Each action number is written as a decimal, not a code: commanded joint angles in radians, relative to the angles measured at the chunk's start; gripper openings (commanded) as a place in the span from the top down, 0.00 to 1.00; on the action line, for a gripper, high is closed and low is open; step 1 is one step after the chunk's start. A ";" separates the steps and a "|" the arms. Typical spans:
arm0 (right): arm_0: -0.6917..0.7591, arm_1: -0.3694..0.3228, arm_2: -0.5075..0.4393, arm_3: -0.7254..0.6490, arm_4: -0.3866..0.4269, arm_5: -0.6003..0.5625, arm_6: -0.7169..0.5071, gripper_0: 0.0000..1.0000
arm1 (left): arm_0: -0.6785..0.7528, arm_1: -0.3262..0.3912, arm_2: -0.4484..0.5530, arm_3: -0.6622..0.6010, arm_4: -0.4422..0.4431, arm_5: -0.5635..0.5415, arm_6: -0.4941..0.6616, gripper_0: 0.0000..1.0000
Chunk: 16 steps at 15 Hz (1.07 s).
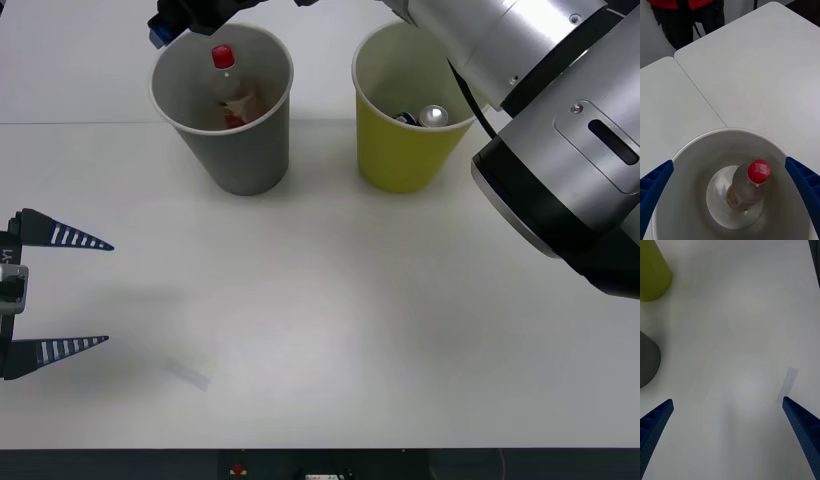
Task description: Put the can into the green bin and the plastic bottle into the gray bin
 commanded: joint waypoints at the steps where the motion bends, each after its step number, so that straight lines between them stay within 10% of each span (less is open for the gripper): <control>1: 0.001 -0.009 -0.005 -0.008 -0.009 -0.002 0.015 0.00 | 0.000 0.000 0.000 0.000 0.000 0.000 0.000 0.00; 16: 0.481 -0.190 -0.351 -0.887 0.077 -0.390 0.044 0.00 | 0.000 0.000 0.000 0.000 0.000 0.000 0.000 0.00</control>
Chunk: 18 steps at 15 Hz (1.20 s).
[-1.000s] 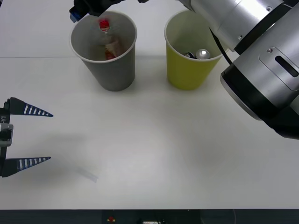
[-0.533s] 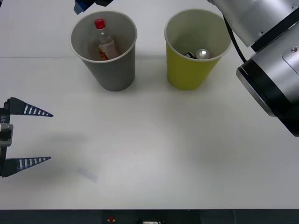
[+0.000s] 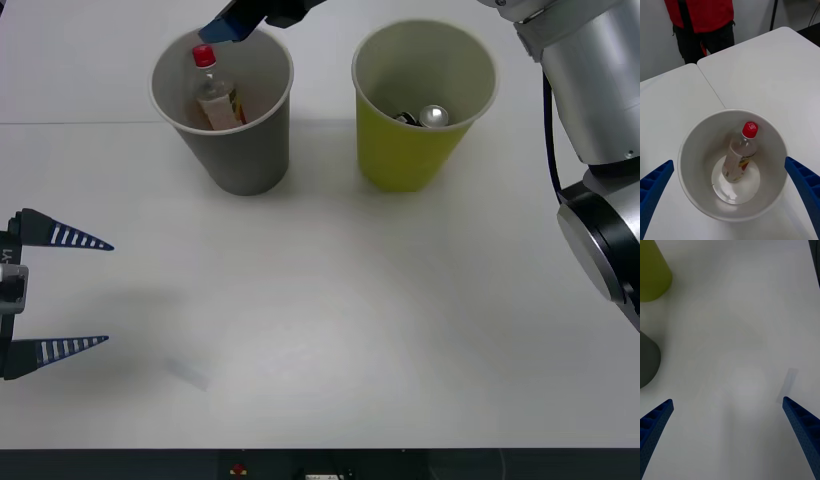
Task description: Put the can into the green bin and the plastic bottle into the gray bin
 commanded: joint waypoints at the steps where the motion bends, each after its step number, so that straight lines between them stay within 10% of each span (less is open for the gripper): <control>1: 0.145 -0.003 -0.088 -0.211 0.017 -0.081 0.037 0.00 | 0.000 0.000 0.000 0.000 0.000 0.000 0.000 0.00; 18: 0.863 -0.006 -0.326 -0.890 -0.015 -0.200 0.238 0.00 | 0.000 0.000 0.000 0.000 0.000 0.000 0.000 0.00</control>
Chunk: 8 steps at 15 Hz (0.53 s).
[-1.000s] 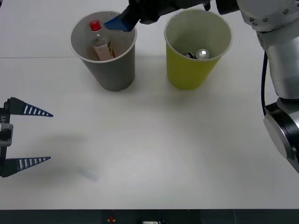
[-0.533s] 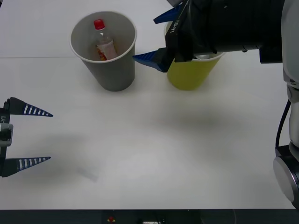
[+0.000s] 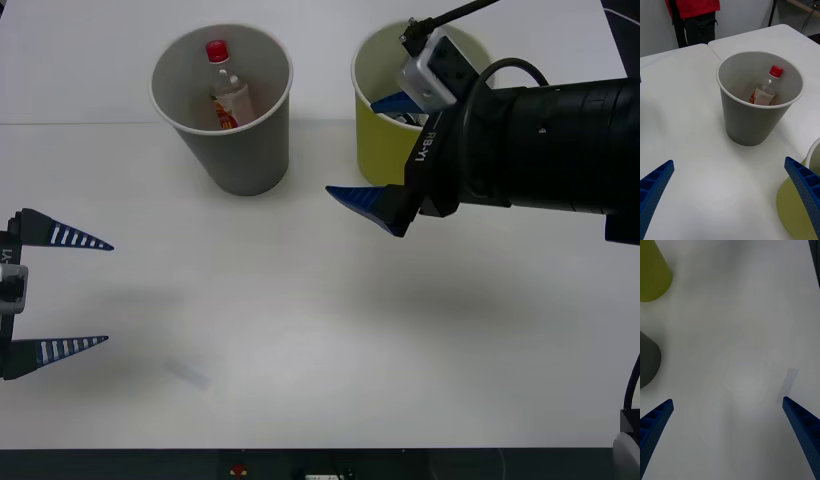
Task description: Put the can into the green bin and the plastic bottle into the gray bin
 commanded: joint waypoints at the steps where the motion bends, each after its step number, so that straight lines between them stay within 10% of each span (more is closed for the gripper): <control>1: 0.091 -0.001 -0.037 -0.010 -0.040 0.014 0.098 0.00 | 0.000 0.000 0.000 0.000 0.000 0.000 0.000 0.00; 8: 0.283 -0.069 -0.058 -0.010 -0.093 0.104 0.268 0.00 | 0.000 0.000 0.000 0.000 0.000 0.000 0.000 0.00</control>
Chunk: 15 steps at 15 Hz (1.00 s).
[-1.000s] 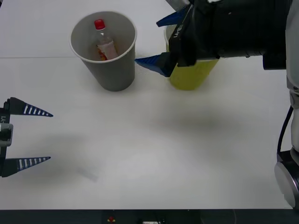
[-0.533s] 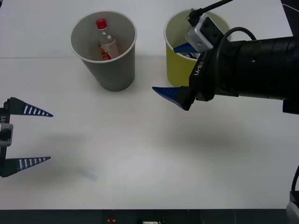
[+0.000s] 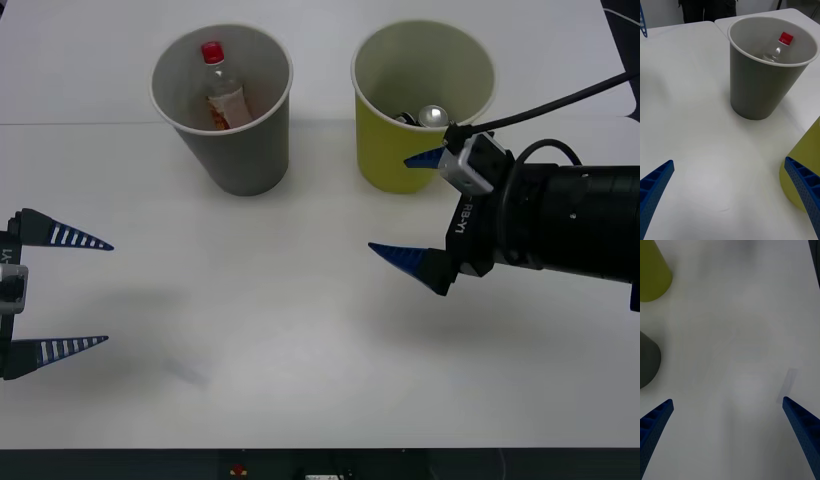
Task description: Put the can into the green bin and the plastic bottle into the gray bin
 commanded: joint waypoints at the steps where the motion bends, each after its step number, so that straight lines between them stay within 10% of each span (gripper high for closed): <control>1: 0.041 -0.051 0.002 0.000 -0.009 0.022 0.028 0.00 | 0.000 0.000 0.000 0.000 0.000 0.000 0.000 0.00; 7: 0.119 -0.132 0.007 0.000 -0.007 0.063 0.064 0.00 | 0.000 0.000 0.000 0.000 0.000 0.000 0.000 0.00; 15: 0.291 -0.503 0.025 0.000 -0.116 0.278 0.130 0.00 | 0.000 0.000 0.000 0.000 0.000 0.000 0.000 0.00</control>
